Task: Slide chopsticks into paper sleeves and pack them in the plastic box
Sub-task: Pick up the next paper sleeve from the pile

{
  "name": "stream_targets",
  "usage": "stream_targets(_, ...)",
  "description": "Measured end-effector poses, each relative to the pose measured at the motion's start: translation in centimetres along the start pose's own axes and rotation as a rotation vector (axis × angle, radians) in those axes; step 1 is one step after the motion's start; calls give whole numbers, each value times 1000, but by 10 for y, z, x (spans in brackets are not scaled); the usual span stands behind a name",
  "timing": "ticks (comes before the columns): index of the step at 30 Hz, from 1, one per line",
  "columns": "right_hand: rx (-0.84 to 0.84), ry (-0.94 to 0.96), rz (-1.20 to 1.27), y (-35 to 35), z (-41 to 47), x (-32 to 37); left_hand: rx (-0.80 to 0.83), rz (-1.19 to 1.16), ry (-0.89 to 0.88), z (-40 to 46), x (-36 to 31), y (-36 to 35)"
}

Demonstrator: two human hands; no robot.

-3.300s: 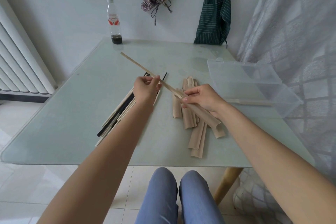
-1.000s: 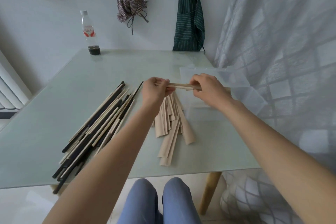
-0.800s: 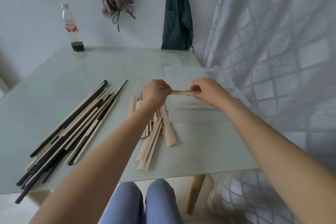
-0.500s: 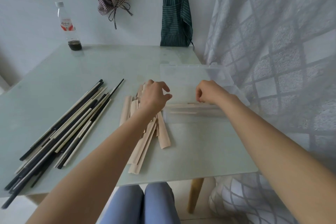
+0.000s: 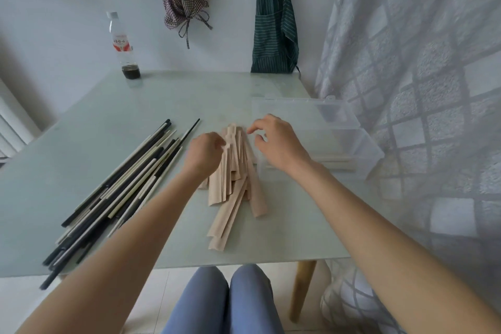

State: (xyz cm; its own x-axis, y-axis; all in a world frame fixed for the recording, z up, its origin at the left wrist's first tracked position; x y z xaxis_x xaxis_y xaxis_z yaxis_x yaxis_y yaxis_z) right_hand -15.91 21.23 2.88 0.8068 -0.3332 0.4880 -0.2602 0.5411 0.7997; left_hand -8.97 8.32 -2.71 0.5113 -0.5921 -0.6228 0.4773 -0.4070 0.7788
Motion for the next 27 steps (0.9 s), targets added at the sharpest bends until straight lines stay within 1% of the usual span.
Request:
stream_targets(2, 25, 45, 43, -19, 2, 23, 57, 96, 44, -6, 24, 1)
stream_targets(4, 89, 41, 36, -44, 4, 34, 101, 152, 87, -13, 44, -1)
stream_targets(7, 230, -71, -3, -87, 2, 28, 133, 184, 157, -22, 64, -3)
stream_targets(10, 312, -143, -38, -118, -3, 19, 139, 219, 201, -25, 66, -4)
stream_targets(13, 344, -134, -156, -138, -4, 12, 152, 268, 183, -22, 63, -6)
stream_targets(16, 356, -149, -285, -149, -5, -1, 188, 223, 232, -15, 76, -6)
stream_targets(18, 364, -179, -277, -152, -5, -6, 203, 126, 277, -10, 89, -2)
stream_targets(20, 297, -186, -195, -145, 0, 2, 193, -13, 279, -9, 97, 6)
stream_targets(21, 230, -192, -104, -137, 4, 9, 184, -82, 250, -10, 99, 11)
stream_targets(23, 117, -225, 159, -124, 12, 22, 163, -154, 156, -15, 95, 24)
stream_targets(25, 178, -318, 478, -131, 14, 34, 124, -148, 50, -21, 89, 39)
stream_targets(27, 263, -438, 724, -148, 11, 45, 96, -94, -63, -27, 79, 50)
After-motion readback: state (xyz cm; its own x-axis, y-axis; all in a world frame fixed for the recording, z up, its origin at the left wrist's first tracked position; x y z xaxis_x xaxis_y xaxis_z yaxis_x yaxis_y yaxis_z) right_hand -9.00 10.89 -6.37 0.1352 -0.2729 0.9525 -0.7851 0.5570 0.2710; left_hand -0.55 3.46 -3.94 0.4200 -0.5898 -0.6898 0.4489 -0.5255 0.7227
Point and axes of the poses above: each hand's wrist, its own z-axis towards the middle knuckle, its own y-axis out of the back of the hand, x = y × z, the point moved 10 cm from there along z, towards the middle knuckle, and after that the axes turned 4 degrees about y, right-handed, at the moved point
